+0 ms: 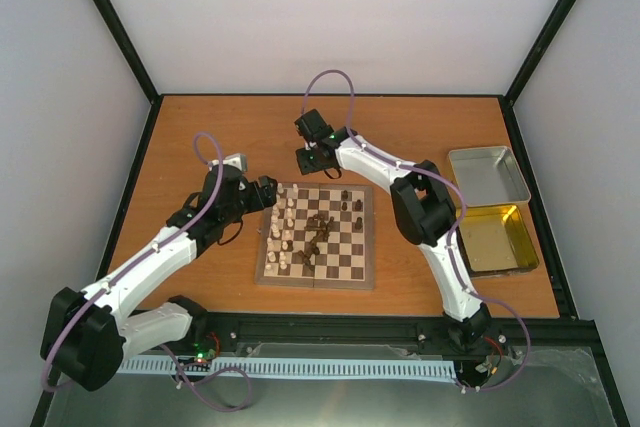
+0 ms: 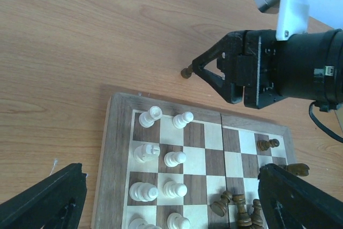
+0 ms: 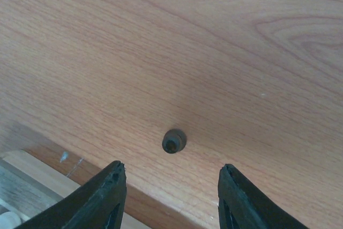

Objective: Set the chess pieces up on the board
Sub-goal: Pick up the chess piece at the center of the board.

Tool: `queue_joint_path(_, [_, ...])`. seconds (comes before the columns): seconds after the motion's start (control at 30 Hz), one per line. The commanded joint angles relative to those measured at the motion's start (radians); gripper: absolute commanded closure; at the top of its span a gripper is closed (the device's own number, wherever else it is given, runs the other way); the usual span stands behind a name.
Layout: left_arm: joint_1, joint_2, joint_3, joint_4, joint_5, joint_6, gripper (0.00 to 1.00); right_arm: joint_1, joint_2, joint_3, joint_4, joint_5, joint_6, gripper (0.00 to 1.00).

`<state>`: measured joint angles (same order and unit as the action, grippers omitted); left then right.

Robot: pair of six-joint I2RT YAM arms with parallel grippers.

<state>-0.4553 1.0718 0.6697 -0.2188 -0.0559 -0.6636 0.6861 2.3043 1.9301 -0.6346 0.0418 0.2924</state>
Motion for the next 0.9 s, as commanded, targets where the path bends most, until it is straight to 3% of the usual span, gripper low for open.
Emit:
queue_joint_path(0.0, [0.006,0.008,0.025,-0.015,-0.001,0.006,0.11,0.003,0.063,0.093,-0.064,-0.014,-0.078,0.56])
queue_joint_path(0.47, [0.005,0.002,0.008,-0.014,0.01,-0.008,0.11,-0.001,0.19,0.275,-0.143,0.009,-0.133,0.76])
queue_joint_path(0.87, [0.006,-0.007,0.025,-0.031,0.003,-0.005,0.11,-0.01,0.207,0.297,-0.157,-0.009,-0.125,0.76])
